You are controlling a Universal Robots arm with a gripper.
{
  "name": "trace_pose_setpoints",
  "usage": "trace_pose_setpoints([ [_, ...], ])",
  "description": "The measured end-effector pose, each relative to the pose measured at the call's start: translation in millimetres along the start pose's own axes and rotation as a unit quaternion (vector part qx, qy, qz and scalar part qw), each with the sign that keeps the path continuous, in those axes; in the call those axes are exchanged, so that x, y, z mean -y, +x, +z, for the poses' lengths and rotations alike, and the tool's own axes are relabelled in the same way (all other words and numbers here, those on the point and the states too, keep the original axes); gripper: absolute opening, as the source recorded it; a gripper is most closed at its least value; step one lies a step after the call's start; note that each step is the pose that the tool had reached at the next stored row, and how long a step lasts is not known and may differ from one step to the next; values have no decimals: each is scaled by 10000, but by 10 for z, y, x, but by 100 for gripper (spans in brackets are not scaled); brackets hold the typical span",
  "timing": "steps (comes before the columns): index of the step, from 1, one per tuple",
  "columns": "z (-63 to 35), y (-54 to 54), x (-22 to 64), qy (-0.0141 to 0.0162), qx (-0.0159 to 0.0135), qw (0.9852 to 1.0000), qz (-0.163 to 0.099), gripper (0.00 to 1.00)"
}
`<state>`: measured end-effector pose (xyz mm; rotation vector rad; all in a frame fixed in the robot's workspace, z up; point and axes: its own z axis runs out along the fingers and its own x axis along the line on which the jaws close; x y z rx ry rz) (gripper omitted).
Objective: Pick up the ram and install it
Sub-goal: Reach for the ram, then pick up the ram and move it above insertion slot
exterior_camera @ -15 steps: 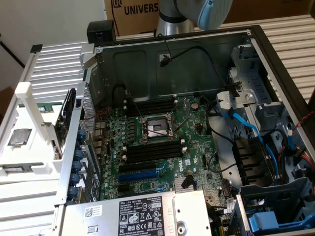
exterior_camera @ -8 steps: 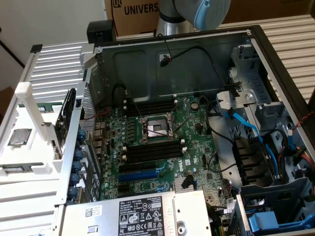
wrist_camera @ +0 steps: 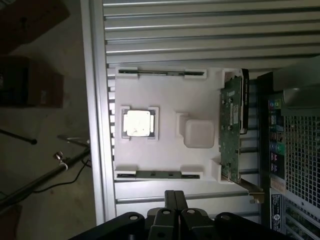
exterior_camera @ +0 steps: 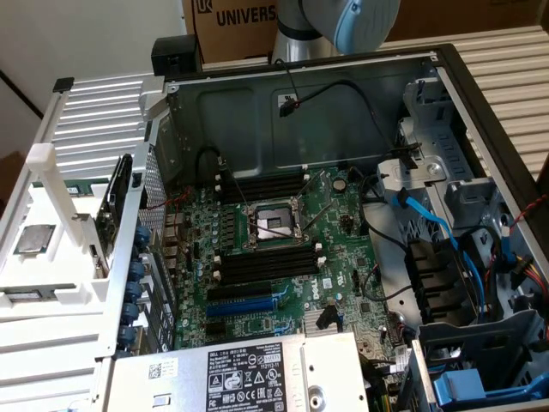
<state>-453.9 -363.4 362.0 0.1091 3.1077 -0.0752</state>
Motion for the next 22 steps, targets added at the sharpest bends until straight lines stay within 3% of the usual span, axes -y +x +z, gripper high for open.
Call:
trace_pose_setpoints([
  [16,3,6,0,-2,6,10000,-5,10],
  [19,0,7,0,-16,23,9995,-324,10],
  [22,1,7,0,-29,40,9976,-687,10],
])
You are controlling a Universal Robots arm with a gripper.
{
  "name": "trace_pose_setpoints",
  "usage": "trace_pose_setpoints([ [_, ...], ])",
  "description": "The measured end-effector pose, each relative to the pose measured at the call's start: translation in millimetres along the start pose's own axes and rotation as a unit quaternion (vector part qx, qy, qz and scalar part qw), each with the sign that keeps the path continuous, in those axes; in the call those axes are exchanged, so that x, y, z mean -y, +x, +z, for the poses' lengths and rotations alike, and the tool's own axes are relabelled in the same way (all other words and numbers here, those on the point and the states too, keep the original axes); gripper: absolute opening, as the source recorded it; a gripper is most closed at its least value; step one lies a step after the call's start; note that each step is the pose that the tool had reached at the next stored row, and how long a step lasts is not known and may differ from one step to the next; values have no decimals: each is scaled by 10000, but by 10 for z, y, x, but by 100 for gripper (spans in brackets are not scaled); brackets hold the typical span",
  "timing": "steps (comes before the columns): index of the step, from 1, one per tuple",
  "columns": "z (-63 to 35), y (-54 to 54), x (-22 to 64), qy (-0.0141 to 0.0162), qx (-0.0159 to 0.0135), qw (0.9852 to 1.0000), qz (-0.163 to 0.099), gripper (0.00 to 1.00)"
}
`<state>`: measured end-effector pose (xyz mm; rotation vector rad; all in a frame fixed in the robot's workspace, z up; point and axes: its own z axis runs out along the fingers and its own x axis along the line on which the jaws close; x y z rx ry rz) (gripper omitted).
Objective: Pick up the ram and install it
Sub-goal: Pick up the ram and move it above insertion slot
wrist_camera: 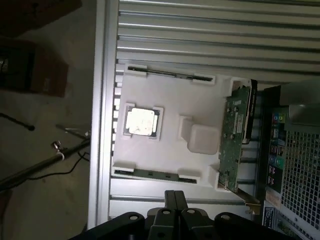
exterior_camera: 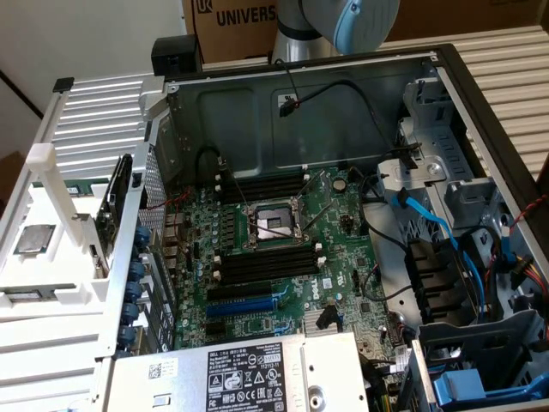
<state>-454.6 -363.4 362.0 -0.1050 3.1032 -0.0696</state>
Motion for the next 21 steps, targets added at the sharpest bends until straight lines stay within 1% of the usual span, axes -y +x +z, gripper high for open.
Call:
trace_pose_setpoints([
  [2,0,0,0,-7,8,9998,-185,10],
  [5,0,0,0,-17,21,9989,-462,10],
  [8,1,0,0,-26,34,9973,-737,10],
  [11,1,0,0,-35,46,9949,-1009,10],
  [12,3,0,0,-44,59,9918,-1273,10],
  [14,3,0,0,-51,67,9893,-1456,10],
  [17,5,0,0,-60,79,9850,-1724,10],
  [21,7,0,0,-72,96,9780,-2083,10],
])
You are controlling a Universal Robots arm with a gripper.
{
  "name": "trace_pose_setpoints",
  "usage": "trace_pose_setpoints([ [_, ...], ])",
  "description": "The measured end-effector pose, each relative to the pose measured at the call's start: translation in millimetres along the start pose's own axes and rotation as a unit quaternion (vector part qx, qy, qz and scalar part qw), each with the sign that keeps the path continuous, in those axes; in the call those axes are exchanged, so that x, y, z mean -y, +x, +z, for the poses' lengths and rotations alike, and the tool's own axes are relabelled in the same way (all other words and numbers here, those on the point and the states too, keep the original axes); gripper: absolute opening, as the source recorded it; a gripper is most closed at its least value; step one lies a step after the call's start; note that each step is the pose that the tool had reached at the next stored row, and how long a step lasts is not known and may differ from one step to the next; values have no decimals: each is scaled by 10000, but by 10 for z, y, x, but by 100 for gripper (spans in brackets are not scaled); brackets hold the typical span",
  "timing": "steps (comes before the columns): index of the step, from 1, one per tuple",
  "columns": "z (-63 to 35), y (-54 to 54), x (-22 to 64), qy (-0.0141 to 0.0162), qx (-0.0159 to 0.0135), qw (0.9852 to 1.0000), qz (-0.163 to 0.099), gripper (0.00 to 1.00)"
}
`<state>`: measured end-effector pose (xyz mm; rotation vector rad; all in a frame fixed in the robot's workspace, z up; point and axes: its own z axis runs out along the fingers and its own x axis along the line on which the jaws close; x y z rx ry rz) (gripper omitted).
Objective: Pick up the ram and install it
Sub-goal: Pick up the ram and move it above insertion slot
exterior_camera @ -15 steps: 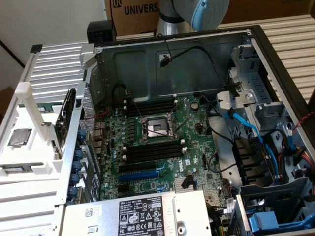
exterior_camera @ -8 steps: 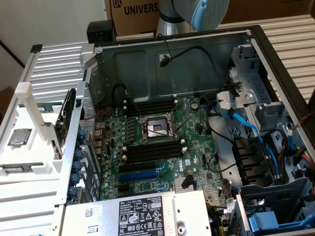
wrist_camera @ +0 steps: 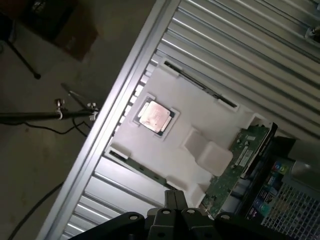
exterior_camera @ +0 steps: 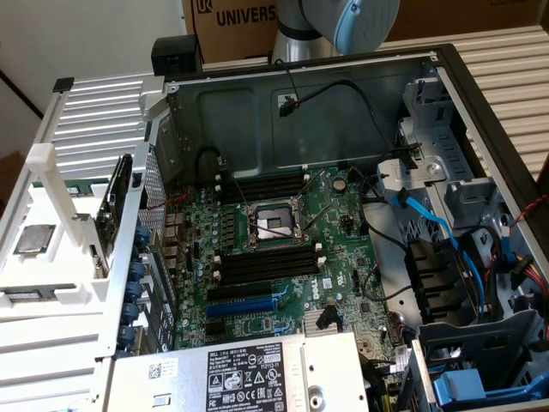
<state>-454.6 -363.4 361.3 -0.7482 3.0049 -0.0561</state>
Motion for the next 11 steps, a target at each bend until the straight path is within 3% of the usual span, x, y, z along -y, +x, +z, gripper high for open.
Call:
trace_pose_setpoints([
  [5,3,0,0,-16,21,9990,-454,10],
  [11,12,0,-1,-35,46,9950,-1002,10],
])
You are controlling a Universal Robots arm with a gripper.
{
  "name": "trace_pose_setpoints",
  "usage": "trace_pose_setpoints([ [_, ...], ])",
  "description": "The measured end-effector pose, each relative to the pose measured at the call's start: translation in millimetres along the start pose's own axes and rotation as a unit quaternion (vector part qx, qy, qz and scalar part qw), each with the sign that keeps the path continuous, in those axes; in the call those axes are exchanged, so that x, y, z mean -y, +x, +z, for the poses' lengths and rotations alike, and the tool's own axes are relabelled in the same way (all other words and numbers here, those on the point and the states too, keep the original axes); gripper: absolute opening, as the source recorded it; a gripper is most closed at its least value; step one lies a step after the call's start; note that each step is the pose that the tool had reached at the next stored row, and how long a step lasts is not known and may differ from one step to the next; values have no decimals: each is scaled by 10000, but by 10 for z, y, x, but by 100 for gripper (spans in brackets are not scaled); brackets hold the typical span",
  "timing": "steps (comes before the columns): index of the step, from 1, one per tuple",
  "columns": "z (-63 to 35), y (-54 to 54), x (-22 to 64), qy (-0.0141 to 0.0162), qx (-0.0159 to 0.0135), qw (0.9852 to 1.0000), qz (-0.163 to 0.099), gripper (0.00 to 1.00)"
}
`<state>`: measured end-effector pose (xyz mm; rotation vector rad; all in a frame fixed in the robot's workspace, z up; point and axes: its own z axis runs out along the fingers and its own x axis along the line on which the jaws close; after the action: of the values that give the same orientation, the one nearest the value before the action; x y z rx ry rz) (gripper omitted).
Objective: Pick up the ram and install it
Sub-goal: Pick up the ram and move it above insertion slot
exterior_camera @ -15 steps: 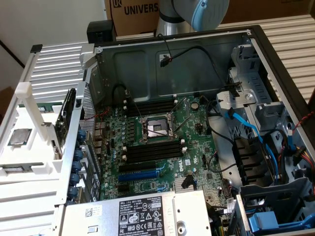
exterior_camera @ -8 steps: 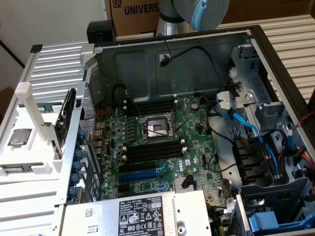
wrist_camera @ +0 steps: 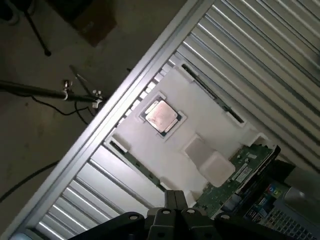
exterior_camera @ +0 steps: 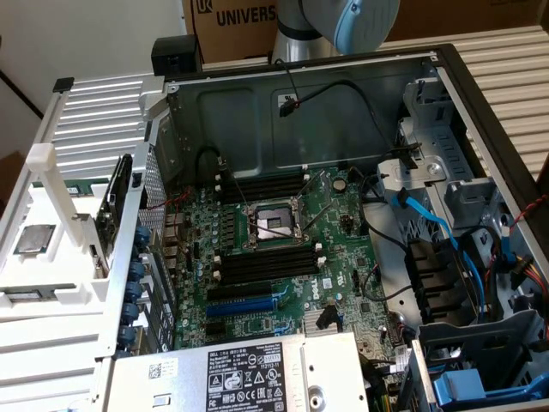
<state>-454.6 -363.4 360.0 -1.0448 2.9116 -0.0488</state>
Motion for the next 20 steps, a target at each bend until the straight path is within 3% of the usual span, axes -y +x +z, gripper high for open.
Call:
trace_pose_setpoints([
  [1,9,1,-1,-10,12,9996,-272,10],
  [4,26,1,-1,-19,25,9985,-544,10],
  [5,48,2,-2,-28,38,9967,-815,10],
  [10,88,3,-4,-49,53,9919,-1268,10],
  [12,96,10,1,-57,54,9903,-1389,10],
  [17,141,64,34,-77,78,9883,-1521,10],
  [20,173,71,30,-92,95,9848,-1734,10],
])
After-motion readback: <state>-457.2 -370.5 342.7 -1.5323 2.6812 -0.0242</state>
